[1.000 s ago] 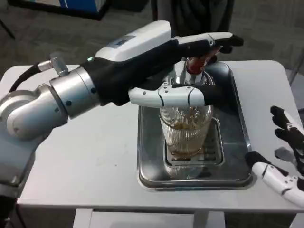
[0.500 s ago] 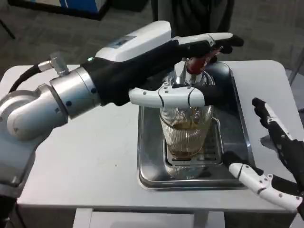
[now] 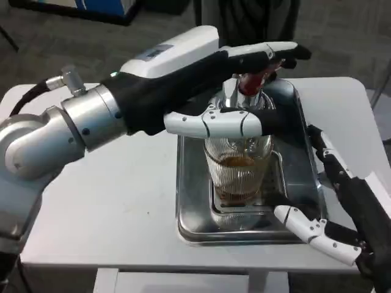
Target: Grasp the cup under the faucet to collect the drink, then remove the cup.
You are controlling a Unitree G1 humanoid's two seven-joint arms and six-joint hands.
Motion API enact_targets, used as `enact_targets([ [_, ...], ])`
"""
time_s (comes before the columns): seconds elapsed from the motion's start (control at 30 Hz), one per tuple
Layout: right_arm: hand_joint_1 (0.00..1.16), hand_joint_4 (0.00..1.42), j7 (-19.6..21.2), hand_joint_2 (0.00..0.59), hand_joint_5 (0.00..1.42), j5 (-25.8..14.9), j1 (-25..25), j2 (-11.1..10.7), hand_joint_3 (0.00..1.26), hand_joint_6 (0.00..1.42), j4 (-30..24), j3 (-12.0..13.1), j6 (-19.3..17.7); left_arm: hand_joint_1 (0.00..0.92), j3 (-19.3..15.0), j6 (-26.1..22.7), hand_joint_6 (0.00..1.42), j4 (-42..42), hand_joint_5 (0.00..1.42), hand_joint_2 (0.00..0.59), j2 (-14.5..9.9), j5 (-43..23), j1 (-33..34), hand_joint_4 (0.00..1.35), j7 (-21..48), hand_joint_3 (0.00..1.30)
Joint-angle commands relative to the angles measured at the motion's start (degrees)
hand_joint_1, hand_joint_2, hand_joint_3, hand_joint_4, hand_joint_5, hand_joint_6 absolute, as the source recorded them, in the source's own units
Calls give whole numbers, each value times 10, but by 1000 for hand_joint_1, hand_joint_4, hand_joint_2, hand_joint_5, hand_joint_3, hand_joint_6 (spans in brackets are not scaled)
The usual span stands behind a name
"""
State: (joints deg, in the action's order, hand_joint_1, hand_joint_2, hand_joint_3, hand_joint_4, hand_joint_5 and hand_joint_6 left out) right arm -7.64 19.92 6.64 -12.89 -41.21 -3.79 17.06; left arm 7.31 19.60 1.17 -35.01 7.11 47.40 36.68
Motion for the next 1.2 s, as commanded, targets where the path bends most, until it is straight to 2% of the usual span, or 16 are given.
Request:
enact_targets([
  [0.03, 581, 0, 12, 278, 0, 9, -14, 9, 0, 82, 16, -12, -15, 0, 11, -14, 159, 2, 227, 163, -20, 19, -28, 130, 22, 143],
  [0.6, 582, 0, 24, 278, 0, 13, -50, 20, 0, 67, 60, -29, -27, 0, 7, -23, 160, -13, 227, 157, -32, 15, -32, 130, 22, 143],
  [1.2, 573, 0, 30, 273, 0, 12, -84, 40, 0, 79, 99, -40, -20, 0, 6, -16, 160, -3, 227, 153, -39, 11, -31, 130, 20, 143],
])
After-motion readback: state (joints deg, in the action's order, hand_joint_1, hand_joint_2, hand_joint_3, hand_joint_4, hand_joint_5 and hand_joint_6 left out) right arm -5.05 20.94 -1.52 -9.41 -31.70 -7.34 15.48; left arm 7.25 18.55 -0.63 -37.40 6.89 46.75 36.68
